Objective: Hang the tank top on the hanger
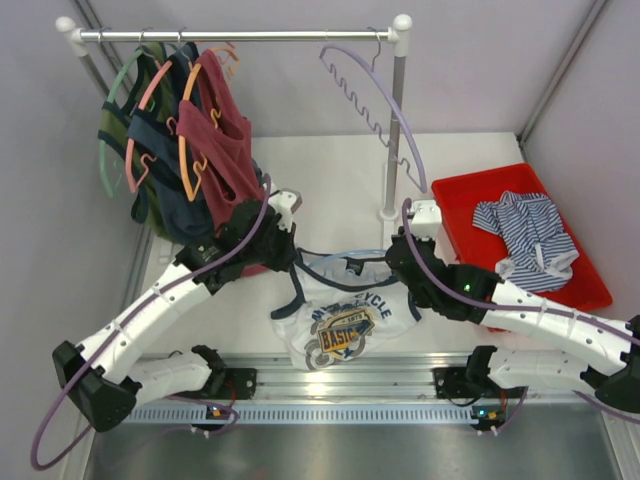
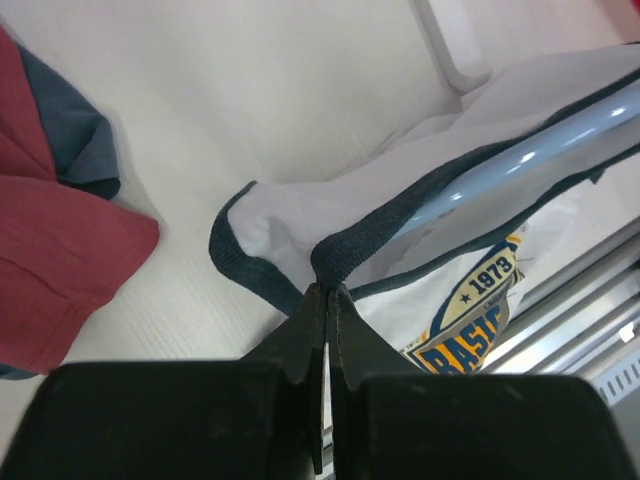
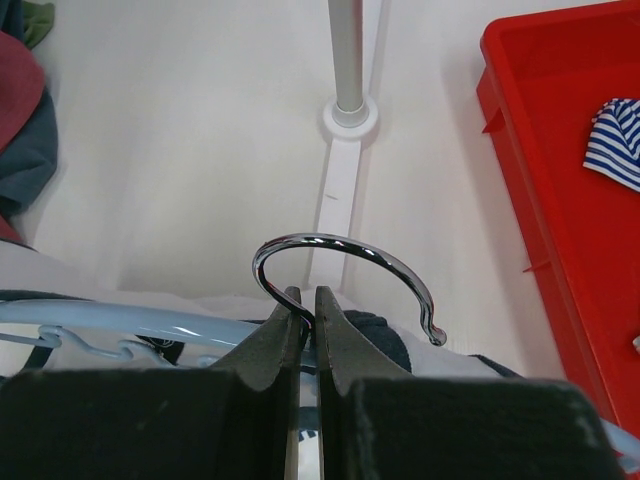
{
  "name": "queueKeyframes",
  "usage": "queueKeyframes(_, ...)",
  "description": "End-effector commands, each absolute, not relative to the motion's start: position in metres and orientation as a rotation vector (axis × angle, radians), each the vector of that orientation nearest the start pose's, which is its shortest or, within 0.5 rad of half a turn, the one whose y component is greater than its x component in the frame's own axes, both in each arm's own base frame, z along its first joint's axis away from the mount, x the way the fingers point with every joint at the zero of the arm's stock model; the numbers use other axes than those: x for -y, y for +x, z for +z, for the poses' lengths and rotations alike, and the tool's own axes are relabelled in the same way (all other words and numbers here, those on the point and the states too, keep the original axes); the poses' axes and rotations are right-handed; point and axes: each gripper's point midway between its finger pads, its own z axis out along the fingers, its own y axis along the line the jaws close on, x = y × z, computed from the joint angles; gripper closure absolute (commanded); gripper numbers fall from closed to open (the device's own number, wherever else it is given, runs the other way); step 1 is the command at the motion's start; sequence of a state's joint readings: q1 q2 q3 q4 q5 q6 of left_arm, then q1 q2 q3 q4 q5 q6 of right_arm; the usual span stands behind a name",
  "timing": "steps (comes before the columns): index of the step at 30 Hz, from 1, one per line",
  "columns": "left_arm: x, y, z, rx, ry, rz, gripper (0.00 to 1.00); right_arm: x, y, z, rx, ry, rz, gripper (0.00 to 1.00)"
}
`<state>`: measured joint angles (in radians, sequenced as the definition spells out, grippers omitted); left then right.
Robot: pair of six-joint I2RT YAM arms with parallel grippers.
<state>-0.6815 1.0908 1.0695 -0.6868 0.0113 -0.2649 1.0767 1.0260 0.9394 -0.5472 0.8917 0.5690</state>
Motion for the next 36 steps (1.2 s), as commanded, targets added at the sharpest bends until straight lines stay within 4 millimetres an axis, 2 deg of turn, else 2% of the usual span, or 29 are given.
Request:
queueKeyframes(1,0.213,0.226,0.227,-2.266,0.589,-0.559,1.00,-0.183,0.248,0.270,-1.867,0.056,0.142,1.00)
queueKeyframes(4,0.225,0.217,0.233,-2.266,0.689,-0.634,1.00,-0.183,0.248,0.276,-1.854,0.056,0.144,1.00)
queueKeyframes(8,0.231,0.209,0.232,-2.281,0.770,-0.628,1.00,-0.181,0.249,0.287,-1.837,0.057,0.154,1.00)
queueKeyframes(12,0.235,0.218,0.240,-2.257,0.740,-0.618,1.00,-0.187,0.247,0.287,-1.848,0.041,0.180,1.00)
queueKeyframes(13,0.238,0.221,0.251,-2.230,0.737,-0.635,1.00,-0.189,0.247,0.285,-1.852,0.038,0.185,1.00)
queueKeyframes(15,0.244,0.224,0.257,-2.221,0.738,-0.645,1.00,-0.193,0.246,0.283,-1.860,0.031,0.211,1.00)
queueKeyframes(16,0.247,0.227,0.266,-2.204,0.738,-0.653,1.00,-0.195,0.245,0.282,-1.862,0.029,0.217,1.00)
queueKeyframes(21,0.258,0.230,0.281,-2.184,0.757,-0.675,1.00,-0.211,0.242,0.289,-1.855,0.007,0.264,1.00)
queueKeyframes(29,0.265,0.227,0.288,-2.203,0.789,-0.698,1.00,-0.239,0.240,0.306,-1.826,-0.025,0.321,1.00)
queueKeyframes(36,0.270,0.225,0.309,-2.165,0.790,-0.736,1.00,-0.253,0.237,0.321,-1.799,-0.046,0.347,1.00)
